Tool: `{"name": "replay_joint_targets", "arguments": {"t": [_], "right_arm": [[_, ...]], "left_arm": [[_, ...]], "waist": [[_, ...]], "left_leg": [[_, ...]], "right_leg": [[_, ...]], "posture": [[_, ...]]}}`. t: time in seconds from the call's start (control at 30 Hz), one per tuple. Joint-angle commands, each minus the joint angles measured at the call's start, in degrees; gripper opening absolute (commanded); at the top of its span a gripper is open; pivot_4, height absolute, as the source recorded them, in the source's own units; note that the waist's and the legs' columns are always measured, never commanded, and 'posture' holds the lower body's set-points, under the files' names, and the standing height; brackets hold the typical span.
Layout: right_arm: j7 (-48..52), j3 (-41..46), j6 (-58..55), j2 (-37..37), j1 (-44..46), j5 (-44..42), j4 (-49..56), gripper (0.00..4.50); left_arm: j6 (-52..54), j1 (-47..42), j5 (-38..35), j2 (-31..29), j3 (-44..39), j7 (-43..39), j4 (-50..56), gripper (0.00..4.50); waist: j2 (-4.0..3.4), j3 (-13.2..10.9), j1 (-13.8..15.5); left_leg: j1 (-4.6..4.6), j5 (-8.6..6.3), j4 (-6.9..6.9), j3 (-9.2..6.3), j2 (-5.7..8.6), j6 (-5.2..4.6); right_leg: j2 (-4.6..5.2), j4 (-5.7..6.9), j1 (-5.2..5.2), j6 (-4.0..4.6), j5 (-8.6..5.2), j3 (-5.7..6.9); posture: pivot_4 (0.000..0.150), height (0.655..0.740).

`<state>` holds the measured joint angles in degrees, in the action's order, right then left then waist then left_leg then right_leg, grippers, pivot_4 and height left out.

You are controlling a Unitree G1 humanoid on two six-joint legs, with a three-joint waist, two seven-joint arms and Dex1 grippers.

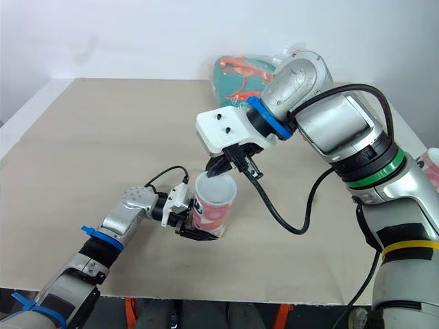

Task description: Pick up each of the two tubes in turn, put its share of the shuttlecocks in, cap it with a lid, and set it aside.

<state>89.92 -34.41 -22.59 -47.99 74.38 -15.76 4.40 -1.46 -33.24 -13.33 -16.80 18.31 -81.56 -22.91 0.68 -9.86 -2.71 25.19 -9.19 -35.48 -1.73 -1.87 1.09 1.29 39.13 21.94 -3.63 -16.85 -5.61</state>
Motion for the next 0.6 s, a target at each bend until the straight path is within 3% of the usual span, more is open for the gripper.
{"name": "replay_joint_targets", "arguments": {"t": [0.03, 0.3, 0.4, 0.6], "right_arm": [[2.58, 1.54, 1.62, -1.49, -3.30, 1.16, 5.09, 0.16], [1.30, 3.03, 4.55, 0.57, -9.56, 7.60, 7.11, 0.16], [0.08, 3.64, 3.47, 2.38, -9.89, 8.97, 5.58, 1.01], [-1.01, 5.67, -0.34, 3.86, -10.91, 9.66, 5.25, 3.49]], "left_arm": [[1.20, 1.42, 1.33, -1.72, 0.01, 0.38, -1.37, 2.97], [1.66, 1.81, 1.39, -1.84, -0.14, 0.54, -0.80, 2.97], [1.80, 1.93, 1.27, -1.76, -0.16, 0.58, -0.64, 2.97], [2.20, 2.11, 1.16, -1.50, -0.02, 0.68, -0.32, 2.97]], "waist": [[0.00, 0.00, 0.01], [0.04, 0.07, 0.00], [0.09, 0.13, -0.04], [0.09, 0.16, -0.04]], "left_leg": [[0.00, 0.00, 0.00, 0.00, 0.00, 0.00], [-0.09, -0.01, 0.02, -0.02, 0.01, 0.01], [-0.16, -0.01, 0.02, -0.02, -0.02, 0.01], [-0.25, 0.00, 0.00, 0.01, -0.18, 0.00]], "right_leg": [[0.00, 0.00, 0.00, -0.01, -0.01, -0.01], [0.00, -0.01, -0.10, -0.06, -0.08, 0.01], [-0.02, -0.01, -0.14, -0.08, -0.09, 0.02], [-0.12, -0.01, -0.19, -0.09, -0.06, 0.06]], "posture": [[0.150, 0.7387], [0.150, 0.7387], [0.150, 0.7387], [0.150, 0.7387]]}}
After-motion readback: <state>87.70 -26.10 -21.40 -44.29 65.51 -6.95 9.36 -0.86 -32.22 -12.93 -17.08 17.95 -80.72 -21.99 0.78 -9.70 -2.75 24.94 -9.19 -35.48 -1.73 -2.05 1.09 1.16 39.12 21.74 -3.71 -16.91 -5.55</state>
